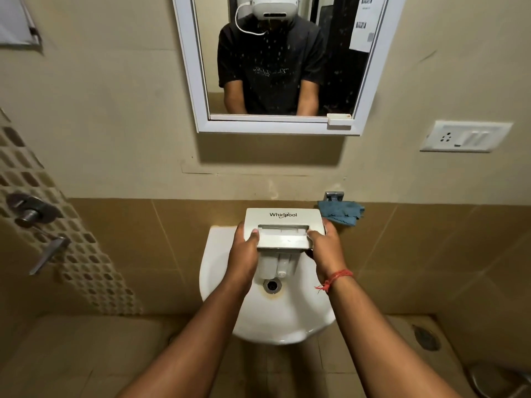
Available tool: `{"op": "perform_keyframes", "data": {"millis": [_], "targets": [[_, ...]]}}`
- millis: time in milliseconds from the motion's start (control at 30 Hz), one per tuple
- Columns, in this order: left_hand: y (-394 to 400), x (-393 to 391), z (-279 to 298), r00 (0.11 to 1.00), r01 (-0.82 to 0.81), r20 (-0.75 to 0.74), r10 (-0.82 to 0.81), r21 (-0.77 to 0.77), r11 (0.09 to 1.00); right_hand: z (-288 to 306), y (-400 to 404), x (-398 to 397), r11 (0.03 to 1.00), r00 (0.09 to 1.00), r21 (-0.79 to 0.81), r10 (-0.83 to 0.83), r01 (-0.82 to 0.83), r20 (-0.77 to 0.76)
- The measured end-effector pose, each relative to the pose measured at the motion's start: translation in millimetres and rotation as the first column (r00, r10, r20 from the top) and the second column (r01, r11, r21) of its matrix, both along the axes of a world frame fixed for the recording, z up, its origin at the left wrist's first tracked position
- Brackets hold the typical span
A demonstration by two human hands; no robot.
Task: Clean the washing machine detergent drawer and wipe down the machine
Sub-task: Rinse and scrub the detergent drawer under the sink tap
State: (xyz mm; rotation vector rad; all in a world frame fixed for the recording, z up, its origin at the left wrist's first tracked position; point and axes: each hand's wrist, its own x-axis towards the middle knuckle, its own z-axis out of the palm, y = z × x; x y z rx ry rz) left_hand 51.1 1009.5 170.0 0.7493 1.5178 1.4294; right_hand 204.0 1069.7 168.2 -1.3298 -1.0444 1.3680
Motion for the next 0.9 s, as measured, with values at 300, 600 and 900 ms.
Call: {"op": "perform_keyframes", "data": {"millis": [300, 600, 900], "targets": [[4, 33, 18, 0.995, -0.094, 0.03, 0.094, -0.018, 0.995, 14, 7, 26, 0.995, 0.996, 0.059, 0.08, -0.078, -0.04], [5, 62, 20, 0.977, -0.211, 0.04, 0.211, -0.005, 0.977, -9, 20, 50, 0.99, 0.991, 0.059, 0.131, -0.129, -0.028], [5, 65, 35, 0.976, -0.212, 0.055, 0.211, 0.013, 0.977, 15, 13, 50, 0.992, 0.991, 0.09, 0.1, -0.092, -0.09]]}}
